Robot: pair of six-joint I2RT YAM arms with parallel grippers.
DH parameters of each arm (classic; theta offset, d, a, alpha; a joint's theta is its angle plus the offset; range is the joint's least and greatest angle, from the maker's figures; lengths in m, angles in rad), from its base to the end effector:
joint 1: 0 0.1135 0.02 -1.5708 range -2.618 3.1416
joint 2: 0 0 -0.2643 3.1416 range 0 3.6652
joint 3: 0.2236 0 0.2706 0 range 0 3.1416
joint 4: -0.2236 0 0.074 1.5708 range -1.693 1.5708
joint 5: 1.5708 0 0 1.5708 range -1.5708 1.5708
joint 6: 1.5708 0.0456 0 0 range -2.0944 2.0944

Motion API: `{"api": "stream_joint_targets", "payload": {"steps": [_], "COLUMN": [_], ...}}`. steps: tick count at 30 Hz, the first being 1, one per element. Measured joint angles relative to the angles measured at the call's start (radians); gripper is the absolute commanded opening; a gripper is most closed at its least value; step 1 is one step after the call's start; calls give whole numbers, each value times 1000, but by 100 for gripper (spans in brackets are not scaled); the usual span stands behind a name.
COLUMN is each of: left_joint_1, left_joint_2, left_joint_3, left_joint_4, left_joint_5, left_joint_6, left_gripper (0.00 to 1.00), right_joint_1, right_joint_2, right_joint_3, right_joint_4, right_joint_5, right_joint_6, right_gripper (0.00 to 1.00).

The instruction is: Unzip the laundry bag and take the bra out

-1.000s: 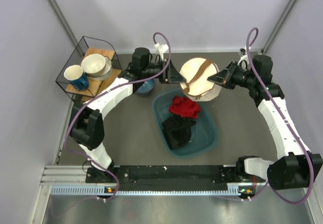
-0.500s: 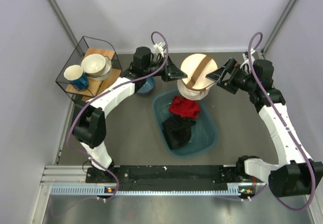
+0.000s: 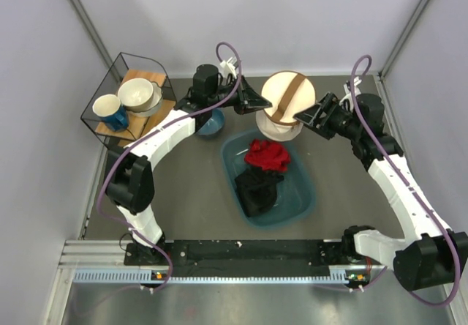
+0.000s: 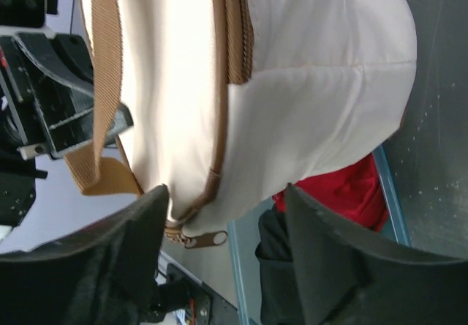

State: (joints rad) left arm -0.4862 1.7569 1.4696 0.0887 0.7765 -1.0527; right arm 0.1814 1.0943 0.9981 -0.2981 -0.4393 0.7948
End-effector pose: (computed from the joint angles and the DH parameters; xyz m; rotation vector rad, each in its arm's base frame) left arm 0.3771 -0.2354 0.3350 0.0835 2.0900 -1.7126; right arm 0.2656 0.0684 0.3385 0.3296 2.0568 1.0507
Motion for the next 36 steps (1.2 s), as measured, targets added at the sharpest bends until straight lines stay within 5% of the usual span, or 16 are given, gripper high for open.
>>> {"api": "stream_joint_targets", "payload": {"steps": [3,9,11,12,14,15,17,18,20,25,31,33,36], "left_joint_1": [0,0,0,0,0,0,0,0,0,0,1,1,-1], "left_joint_2": [2,3,4,5,7,9,14,18,21,36,94,107,97], "left_joint_3": [0,0,1,3,16,22,38,44,49,56,182,247,305], "left_joint_4": [-6,-35,-43,-49,-67,-74,-94,-101,-115,-125,-259,-343,-436], "left_joint_5": [-9,-21,-27,-31,-34,-32,-30,-30,-29,-32,-30,-65,-148], "left_joint_6": [5,32,40,48,67,74,88,94,101,114,207,275,378], "left_gripper": [0,0,0,0,0,0,0,0,0,0,73,86,85], "right_joint_1": [1,6,8,8,10,10,10,10,10,10,10,10,10], "right_joint_2": [2,3,7,11,21,27,40,48,61,70,74,78,80], "right_joint_3": [0,-3,-3,-3,-3,-3,-3,-3,-3,-2,-1,0,2], "right_joint_4": [29,53,58,60,66,72,79,81,83,93,78,59,32], "right_joint_5": [11,39,47,47,48,55,64,67,73,80,109,124,151], "right_joint_6": [16,42,47,48,54,50,45,44,43,47,69,92,144], "right_gripper": [23,1,17,54,70,71,54,28,0,0,0,0,0]}}
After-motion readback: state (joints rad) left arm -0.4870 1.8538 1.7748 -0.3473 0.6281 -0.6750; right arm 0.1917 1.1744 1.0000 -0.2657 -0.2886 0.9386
